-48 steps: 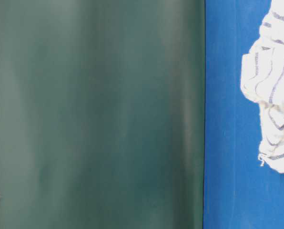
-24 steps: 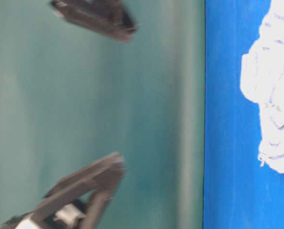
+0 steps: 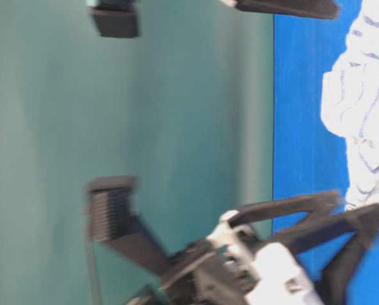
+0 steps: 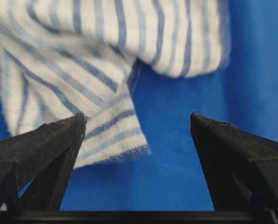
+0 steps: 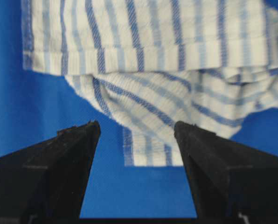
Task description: Lift the towel with both arms.
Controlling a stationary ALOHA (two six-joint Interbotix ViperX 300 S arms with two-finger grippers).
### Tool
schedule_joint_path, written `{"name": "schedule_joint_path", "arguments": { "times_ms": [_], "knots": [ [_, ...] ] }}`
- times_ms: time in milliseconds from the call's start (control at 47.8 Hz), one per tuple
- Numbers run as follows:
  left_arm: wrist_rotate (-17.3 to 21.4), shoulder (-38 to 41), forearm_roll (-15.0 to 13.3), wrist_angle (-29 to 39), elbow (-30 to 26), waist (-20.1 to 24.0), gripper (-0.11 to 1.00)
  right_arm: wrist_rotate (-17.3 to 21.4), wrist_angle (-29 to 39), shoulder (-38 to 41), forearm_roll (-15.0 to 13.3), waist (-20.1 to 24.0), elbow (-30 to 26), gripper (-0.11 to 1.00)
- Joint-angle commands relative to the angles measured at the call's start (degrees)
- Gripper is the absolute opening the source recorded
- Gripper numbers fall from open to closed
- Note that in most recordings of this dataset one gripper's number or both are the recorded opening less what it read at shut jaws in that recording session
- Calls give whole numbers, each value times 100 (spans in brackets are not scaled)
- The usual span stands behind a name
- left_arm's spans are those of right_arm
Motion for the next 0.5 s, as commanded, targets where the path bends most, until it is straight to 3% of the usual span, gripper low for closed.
{"name": "schedule_joint_path", "arguments": {
  "times_ms": [0,481],
  "knots": [
    [0,97,-9,-176,-70,-18,89,9,-264,211,35,26,-35,67],
    [-18,659,-79,-668,9,-18,87,9,-712,949,35,26,-44,67]
  ]
}}
